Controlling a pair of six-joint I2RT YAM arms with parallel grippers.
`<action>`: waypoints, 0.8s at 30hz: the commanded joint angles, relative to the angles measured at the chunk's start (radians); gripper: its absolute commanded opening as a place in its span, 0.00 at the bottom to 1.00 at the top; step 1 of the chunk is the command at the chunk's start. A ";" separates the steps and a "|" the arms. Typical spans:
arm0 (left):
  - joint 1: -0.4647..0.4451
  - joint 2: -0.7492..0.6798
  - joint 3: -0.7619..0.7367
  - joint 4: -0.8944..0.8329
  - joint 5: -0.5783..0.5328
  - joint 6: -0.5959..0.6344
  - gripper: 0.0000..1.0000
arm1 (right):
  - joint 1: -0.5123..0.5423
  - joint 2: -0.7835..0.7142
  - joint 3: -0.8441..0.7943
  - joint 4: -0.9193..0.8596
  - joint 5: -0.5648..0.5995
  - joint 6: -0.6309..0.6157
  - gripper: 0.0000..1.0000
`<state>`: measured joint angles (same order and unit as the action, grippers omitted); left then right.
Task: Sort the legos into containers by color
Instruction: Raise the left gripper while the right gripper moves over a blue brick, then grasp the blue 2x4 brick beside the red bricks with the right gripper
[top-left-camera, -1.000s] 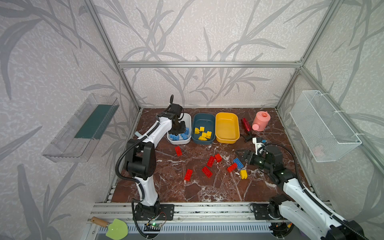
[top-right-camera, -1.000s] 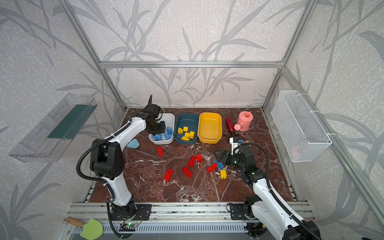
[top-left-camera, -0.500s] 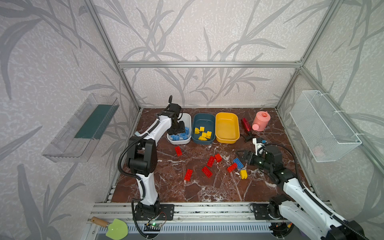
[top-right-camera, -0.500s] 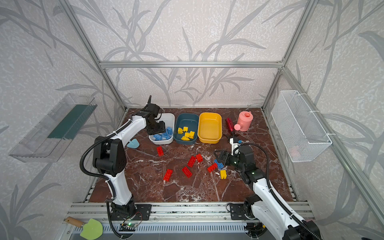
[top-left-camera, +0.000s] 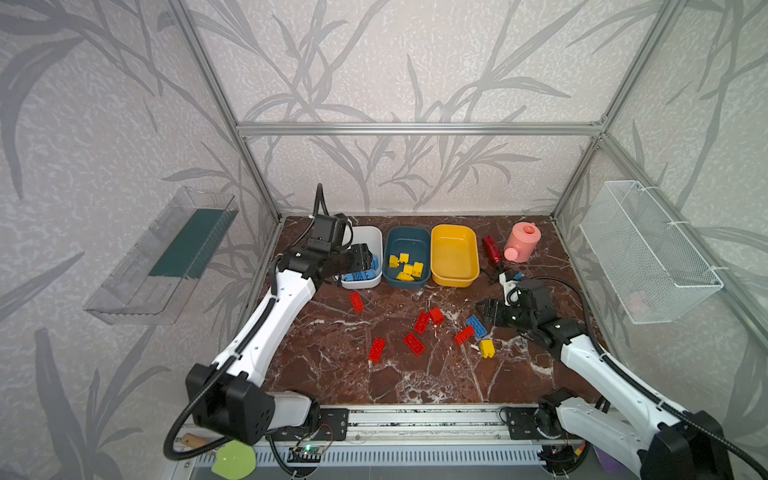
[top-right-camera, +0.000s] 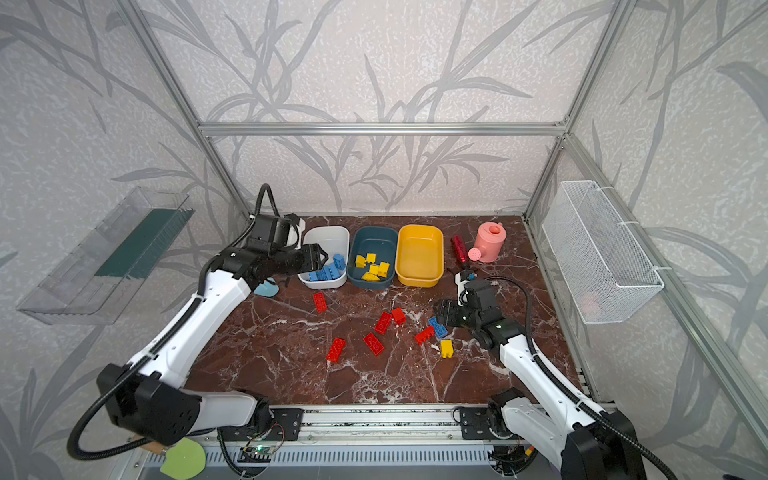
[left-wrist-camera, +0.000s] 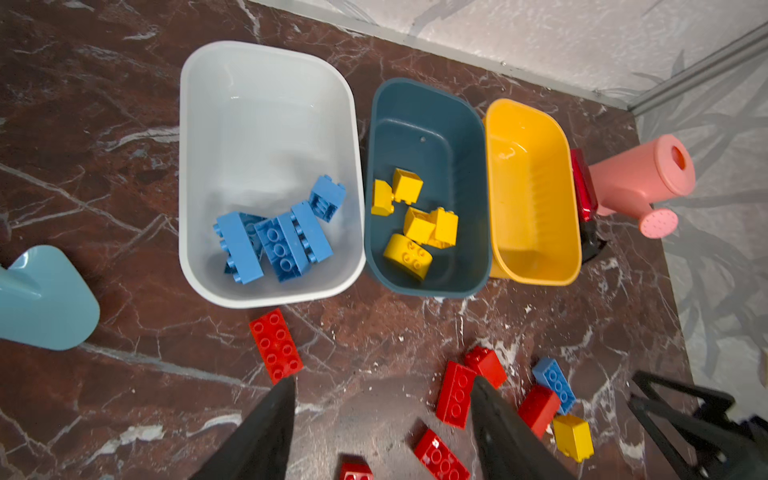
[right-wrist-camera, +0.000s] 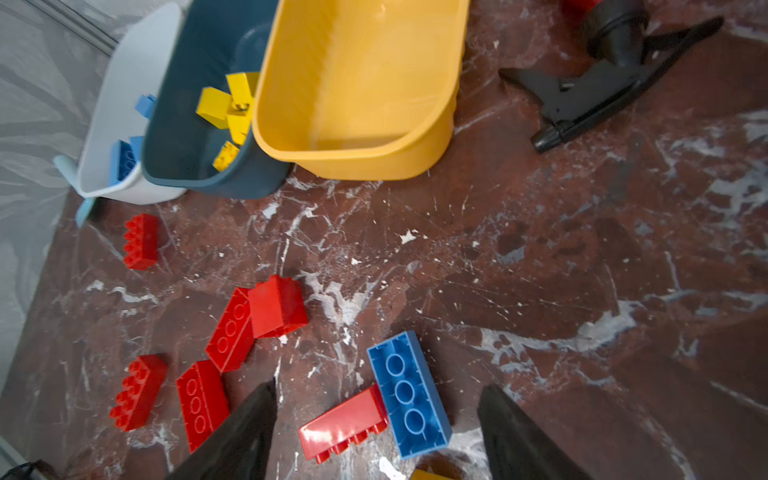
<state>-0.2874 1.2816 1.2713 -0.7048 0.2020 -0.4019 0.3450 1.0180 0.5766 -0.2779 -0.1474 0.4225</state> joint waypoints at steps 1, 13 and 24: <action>-0.013 -0.097 -0.098 0.021 0.016 -0.002 0.67 | 0.043 0.067 0.042 -0.075 0.109 -0.055 0.78; -0.021 -0.386 -0.358 0.049 0.016 0.017 0.67 | 0.118 0.371 0.201 -0.134 0.215 -0.084 0.81; -0.036 -0.429 -0.388 0.054 0.054 0.026 0.67 | 0.166 0.529 0.288 -0.196 0.254 -0.088 0.75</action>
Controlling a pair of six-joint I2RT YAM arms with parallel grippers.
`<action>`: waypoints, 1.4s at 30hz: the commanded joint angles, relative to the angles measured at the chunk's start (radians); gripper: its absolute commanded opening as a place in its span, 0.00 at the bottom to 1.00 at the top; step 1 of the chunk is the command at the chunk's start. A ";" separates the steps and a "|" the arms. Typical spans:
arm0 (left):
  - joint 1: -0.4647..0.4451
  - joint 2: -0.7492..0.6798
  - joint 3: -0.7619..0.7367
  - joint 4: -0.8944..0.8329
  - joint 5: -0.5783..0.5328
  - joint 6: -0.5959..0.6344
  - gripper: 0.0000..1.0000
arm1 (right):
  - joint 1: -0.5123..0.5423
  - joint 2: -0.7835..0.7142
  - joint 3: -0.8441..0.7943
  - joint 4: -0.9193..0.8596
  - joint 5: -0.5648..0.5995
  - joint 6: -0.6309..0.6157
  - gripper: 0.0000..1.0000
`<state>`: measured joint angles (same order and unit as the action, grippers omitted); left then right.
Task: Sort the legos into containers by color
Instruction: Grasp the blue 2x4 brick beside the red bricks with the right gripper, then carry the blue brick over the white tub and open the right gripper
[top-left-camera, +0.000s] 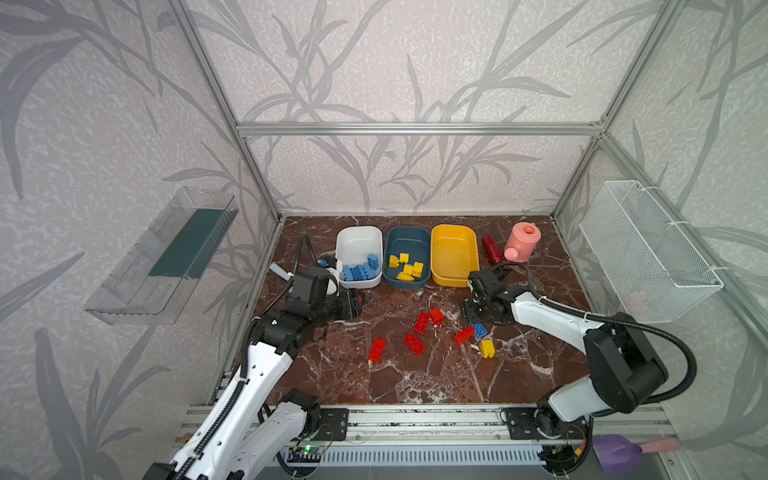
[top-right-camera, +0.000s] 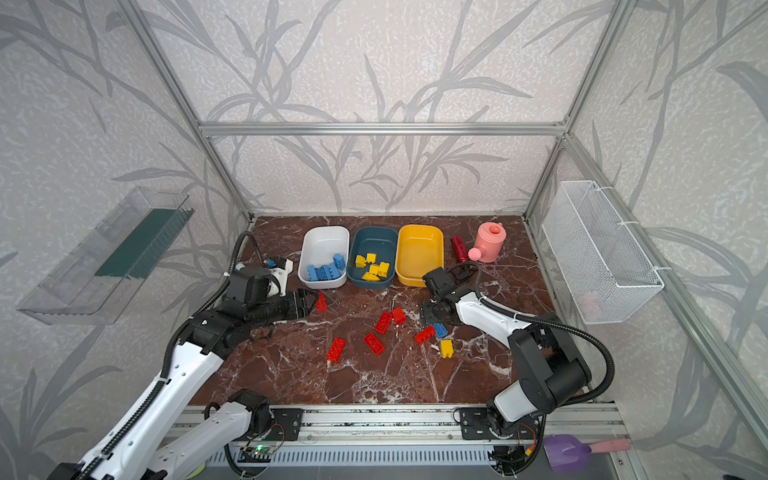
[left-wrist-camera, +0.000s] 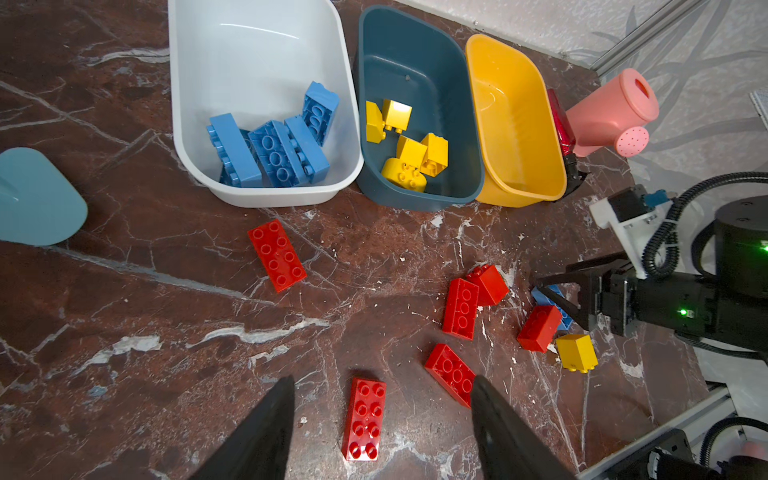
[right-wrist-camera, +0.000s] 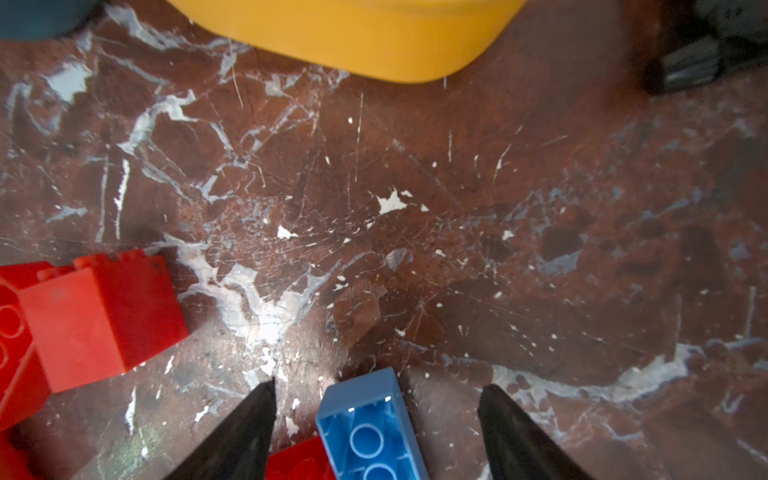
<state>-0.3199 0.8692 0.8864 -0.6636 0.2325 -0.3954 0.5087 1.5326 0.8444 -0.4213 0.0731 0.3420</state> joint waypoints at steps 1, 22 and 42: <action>-0.004 -0.018 -0.004 0.013 0.028 0.018 0.68 | 0.002 0.018 0.017 -0.056 0.039 -0.007 0.74; -0.010 -0.027 -0.008 0.016 0.019 0.022 0.68 | 0.007 0.064 0.046 -0.138 0.062 0.022 0.31; -0.011 -0.195 -0.034 0.010 -0.199 0.006 0.87 | 0.117 -0.025 0.423 -0.130 -0.159 -0.057 0.27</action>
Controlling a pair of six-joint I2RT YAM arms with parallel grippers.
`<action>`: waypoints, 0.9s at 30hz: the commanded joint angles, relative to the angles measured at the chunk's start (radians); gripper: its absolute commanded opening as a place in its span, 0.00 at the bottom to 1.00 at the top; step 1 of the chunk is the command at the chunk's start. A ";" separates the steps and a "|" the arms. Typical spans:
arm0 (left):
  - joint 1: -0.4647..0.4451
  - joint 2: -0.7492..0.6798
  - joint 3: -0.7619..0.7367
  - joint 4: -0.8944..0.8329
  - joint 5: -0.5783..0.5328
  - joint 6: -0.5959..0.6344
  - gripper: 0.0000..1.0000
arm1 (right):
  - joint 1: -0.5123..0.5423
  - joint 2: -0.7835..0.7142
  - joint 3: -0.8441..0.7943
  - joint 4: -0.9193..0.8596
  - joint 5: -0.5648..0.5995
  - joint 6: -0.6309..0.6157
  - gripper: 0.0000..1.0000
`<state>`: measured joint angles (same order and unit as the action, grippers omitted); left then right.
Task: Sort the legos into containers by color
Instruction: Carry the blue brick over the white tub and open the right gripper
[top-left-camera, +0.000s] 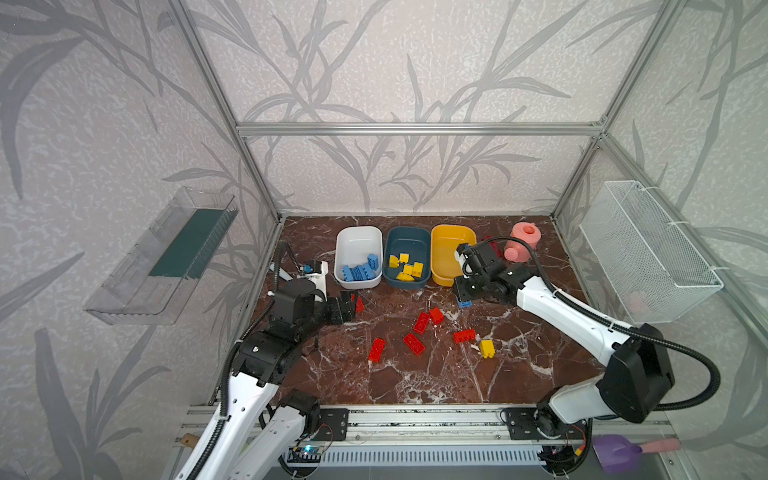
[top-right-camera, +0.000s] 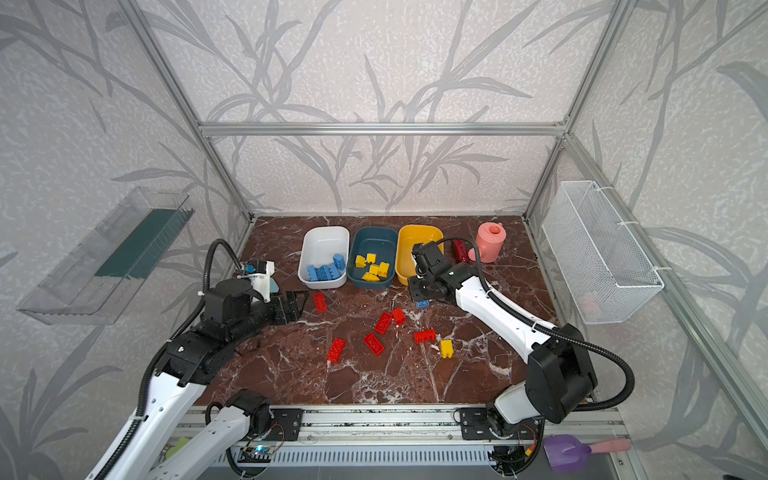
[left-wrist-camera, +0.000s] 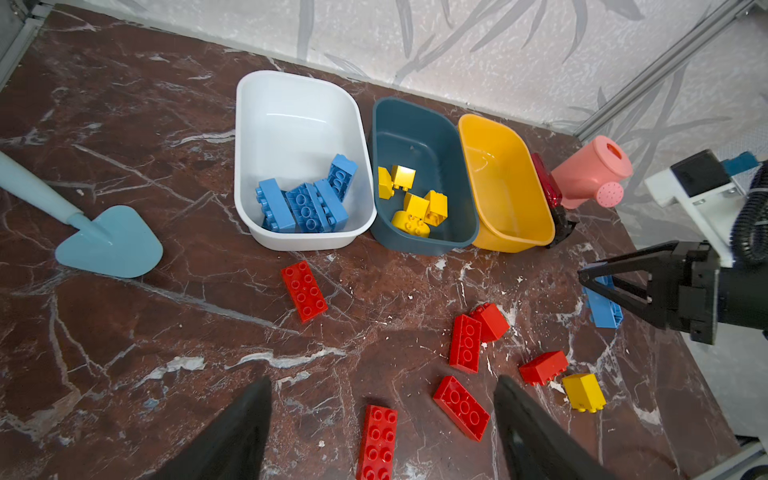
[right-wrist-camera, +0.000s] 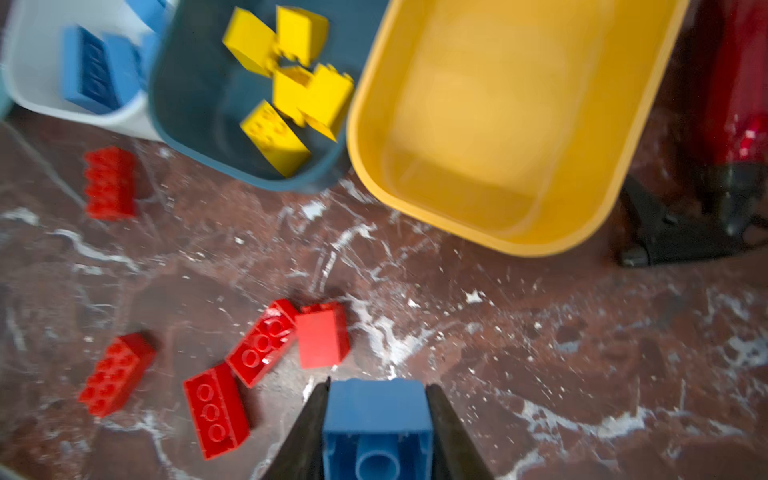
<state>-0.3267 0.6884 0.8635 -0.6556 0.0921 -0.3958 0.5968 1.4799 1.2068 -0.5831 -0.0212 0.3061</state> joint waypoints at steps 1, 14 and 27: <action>-0.004 -0.015 -0.009 0.002 -0.065 0.005 0.90 | 0.038 0.038 0.080 0.059 -0.076 -0.017 0.27; -0.003 -0.035 -0.011 -0.003 -0.088 0.002 0.99 | 0.125 0.432 0.526 0.158 -0.234 0.005 0.26; -0.004 -0.032 -0.009 -0.003 -0.062 0.009 0.99 | 0.169 0.982 1.257 -0.069 -0.269 -0.006 0.25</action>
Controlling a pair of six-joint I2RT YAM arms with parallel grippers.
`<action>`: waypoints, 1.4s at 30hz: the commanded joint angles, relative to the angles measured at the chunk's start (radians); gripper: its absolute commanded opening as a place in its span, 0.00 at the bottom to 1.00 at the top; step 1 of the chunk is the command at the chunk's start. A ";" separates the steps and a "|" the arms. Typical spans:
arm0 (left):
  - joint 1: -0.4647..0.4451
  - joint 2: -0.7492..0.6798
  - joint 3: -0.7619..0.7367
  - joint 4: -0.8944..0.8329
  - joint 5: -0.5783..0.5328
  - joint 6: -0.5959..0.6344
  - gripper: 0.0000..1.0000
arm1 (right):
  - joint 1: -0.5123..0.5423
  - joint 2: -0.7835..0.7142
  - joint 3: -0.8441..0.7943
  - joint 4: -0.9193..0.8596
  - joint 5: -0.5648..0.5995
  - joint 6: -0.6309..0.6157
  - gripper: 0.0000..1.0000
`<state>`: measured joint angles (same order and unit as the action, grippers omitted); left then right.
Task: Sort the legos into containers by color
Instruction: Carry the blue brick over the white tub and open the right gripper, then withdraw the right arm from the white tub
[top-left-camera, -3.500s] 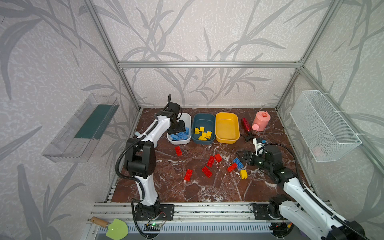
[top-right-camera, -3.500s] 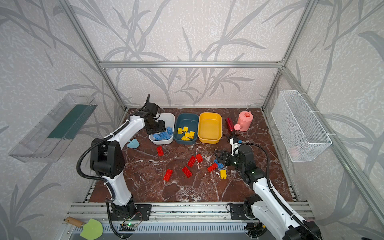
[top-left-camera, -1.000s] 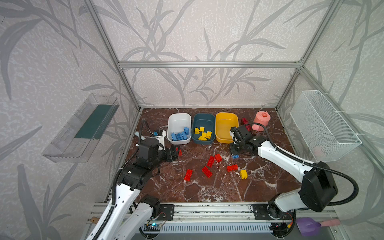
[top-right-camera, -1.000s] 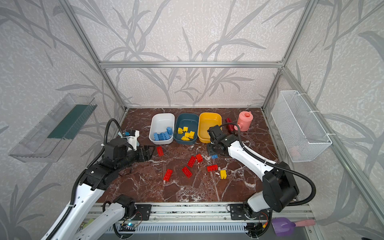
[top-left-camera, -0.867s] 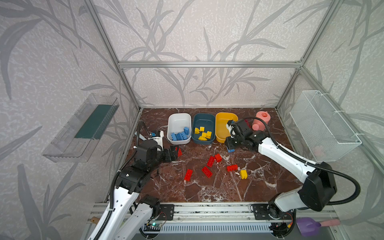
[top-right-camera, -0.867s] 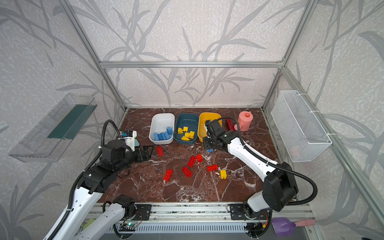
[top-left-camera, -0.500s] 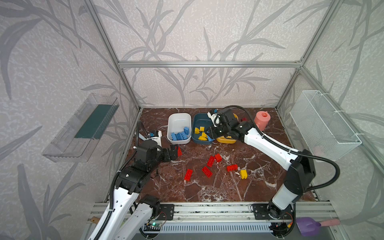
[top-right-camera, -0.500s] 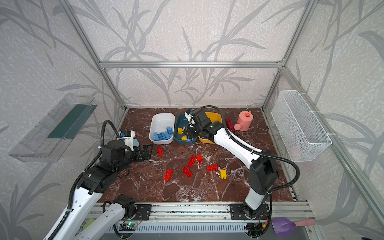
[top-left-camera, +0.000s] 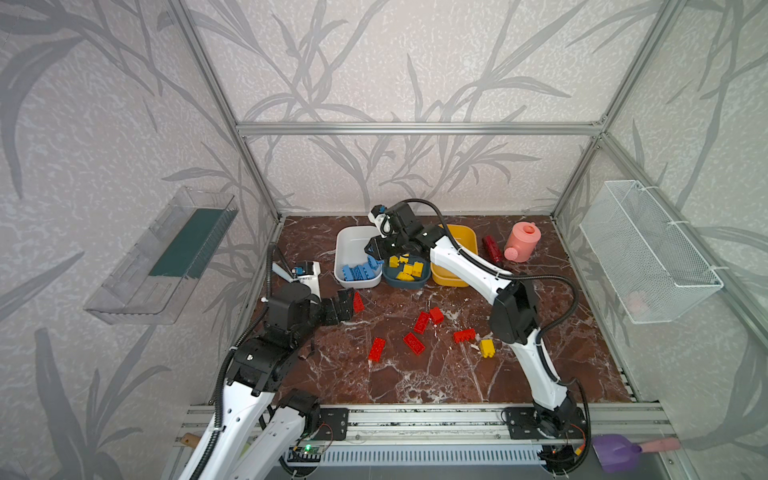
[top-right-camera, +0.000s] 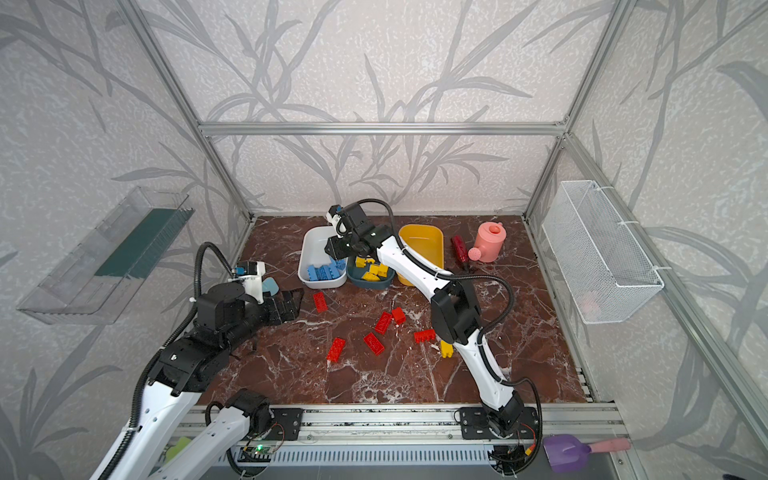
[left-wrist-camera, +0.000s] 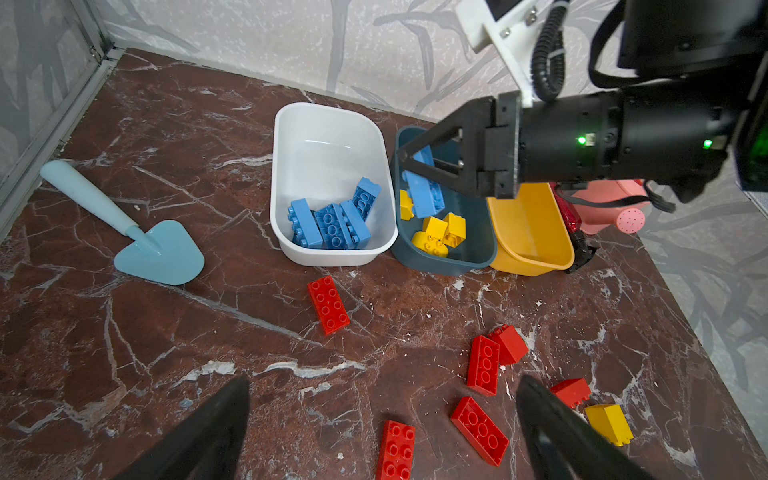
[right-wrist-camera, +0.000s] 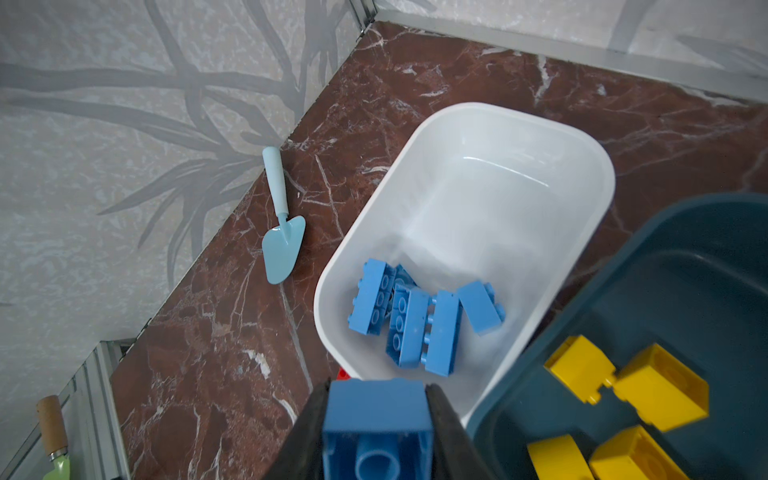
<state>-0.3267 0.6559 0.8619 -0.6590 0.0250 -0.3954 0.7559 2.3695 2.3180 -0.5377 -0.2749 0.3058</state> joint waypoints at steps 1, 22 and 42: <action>-0.003 0.001 -0.006 -0.001 0.008 0.008 0.99 | 0.010 0.137 0.208 -0.138 -0.014 -0.003 0.25; 0.008 0.027 -0.012 0.007 0.035 0.006 0.99 | 0.010 0.300 0.408 -0.138 0.023 0.012 0.65; 0.004 0.141 0.007 -0.026 0.048 0.023 0.99 | -0.003 -0.513 -0.568 0.033 0.207 -0.045 0.70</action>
<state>-0.3195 0.7891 0.8608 -0.6647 0.0723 -0.3927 0.7597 1.9606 1.8687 -0.5491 -0.1444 0.2714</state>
